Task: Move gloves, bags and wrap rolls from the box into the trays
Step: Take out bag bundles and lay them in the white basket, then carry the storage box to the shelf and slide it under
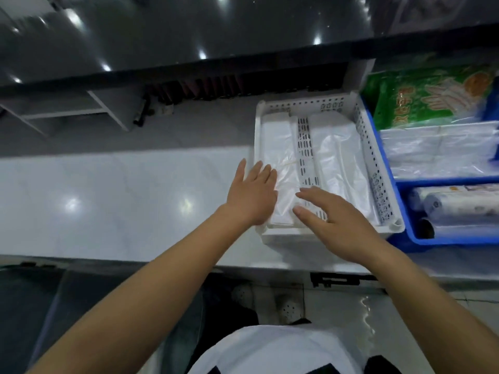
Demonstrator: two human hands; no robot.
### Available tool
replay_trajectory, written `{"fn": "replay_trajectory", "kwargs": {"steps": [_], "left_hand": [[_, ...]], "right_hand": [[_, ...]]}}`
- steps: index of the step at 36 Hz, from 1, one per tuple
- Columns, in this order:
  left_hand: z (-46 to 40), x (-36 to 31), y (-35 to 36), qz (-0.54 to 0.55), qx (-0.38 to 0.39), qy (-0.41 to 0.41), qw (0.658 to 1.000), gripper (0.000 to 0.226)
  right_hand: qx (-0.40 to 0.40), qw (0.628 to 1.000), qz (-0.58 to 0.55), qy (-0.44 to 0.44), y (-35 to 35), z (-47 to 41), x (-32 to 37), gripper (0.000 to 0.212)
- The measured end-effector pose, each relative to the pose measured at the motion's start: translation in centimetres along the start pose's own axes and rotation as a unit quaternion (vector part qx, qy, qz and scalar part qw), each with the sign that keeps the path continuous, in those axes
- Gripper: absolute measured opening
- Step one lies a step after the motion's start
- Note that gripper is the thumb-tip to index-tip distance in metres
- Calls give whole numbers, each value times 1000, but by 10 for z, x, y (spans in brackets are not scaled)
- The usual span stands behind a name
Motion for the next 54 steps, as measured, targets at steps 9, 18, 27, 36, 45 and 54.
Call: {"fn": "replay_trajectory", "kwargs": {"steps": [9, 18, 27, 36, 45, 54], "left_hand": [[67, -18, -11, 48, 42, 21, 998, 64], [141, 14, -1, 276, -89, 31, 957, 61], [337, 113, 122, 404, -90, -276, 867, 78], [518, 133, 254, 460, -36, -544, 701, 86], [596, 118, 323, 569, -156, -726, 354, 60], [609, 153, 403, 608, -167, -775, 44, 102]], "right_hand": [[60, 981, 182, -24, 30, -9, -2, 80], [-3, 988, 157, 4, 32, 16, 47, 65], [56, 982, 91, -157, 147, 95, 161, 70], [336, 913, 173, -152, 307, 153, 163, 68], [413, 849, 276, -179, 398, 150, 172, 69], [462, 808, 327, -161, 474, 135, 163, 65]]}}
Point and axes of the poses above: each hand's wrist, its own z-axis away from the middle knuckle, its own y-axis out of the palm, x = y × z, the point moved 2 cm from there along -z, towards the middle knuckle, and after that the axes turned 9 degrees about -x, right-handed, at the moved point
